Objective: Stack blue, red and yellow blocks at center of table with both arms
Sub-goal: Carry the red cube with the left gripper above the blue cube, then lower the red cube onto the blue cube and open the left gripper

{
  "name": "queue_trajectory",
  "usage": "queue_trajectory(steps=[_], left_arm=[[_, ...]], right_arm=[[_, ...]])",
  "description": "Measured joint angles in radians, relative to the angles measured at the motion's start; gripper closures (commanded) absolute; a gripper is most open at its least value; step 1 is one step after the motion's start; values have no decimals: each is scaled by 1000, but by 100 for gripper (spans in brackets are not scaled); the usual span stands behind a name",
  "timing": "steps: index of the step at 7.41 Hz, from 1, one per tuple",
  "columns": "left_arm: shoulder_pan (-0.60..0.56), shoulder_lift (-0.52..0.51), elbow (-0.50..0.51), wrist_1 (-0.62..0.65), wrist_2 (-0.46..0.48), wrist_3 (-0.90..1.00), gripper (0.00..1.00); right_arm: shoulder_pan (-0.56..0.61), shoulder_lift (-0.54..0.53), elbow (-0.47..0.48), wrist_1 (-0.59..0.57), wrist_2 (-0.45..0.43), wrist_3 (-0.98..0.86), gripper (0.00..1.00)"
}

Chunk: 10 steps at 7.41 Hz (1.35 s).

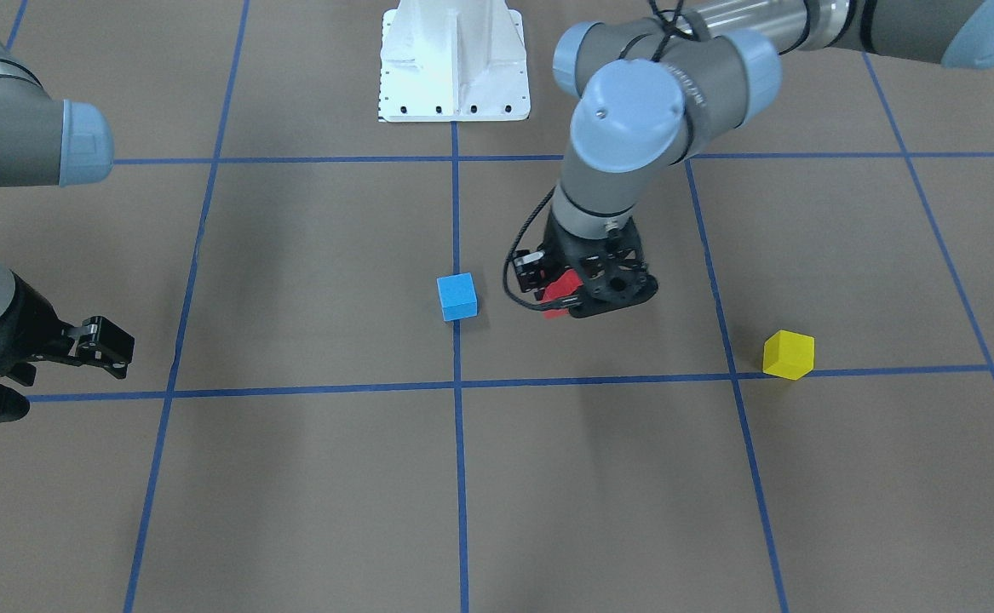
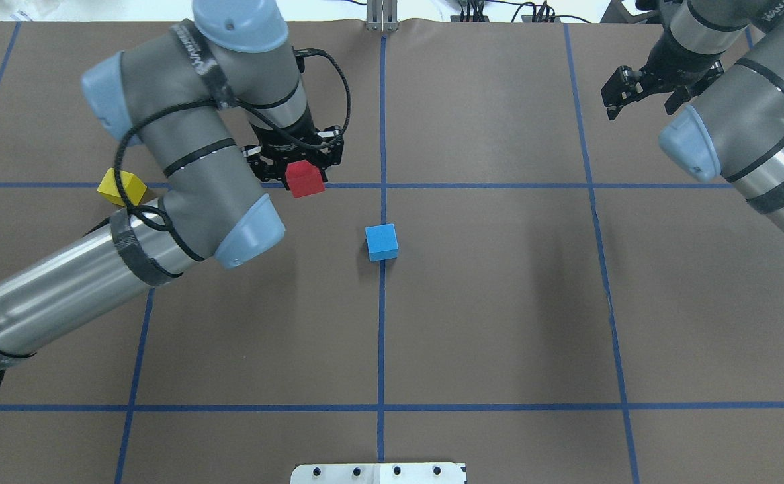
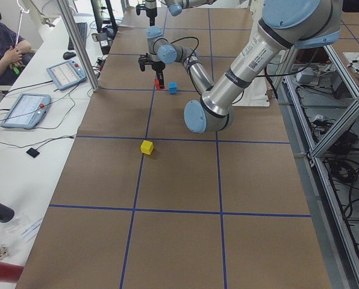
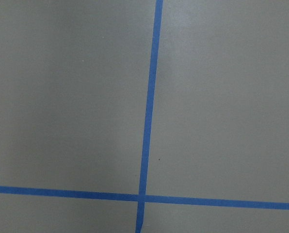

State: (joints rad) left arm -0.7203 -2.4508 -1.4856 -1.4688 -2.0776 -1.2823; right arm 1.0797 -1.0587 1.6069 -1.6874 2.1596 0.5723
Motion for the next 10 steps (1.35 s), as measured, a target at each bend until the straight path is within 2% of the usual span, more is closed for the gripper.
queue_trajectory(steps=[1,3,10], left_arm=[[29,-39,61,-42,23,-29,100],[82,-62,103,-82,48,-60,100],[160,-79,121,-106,77,-87,100]], right_arm=[[1,-3,1,0,0,0,1],[1,-5,1,0,0,0,1],[2,-7,1,0,0,0,1]])
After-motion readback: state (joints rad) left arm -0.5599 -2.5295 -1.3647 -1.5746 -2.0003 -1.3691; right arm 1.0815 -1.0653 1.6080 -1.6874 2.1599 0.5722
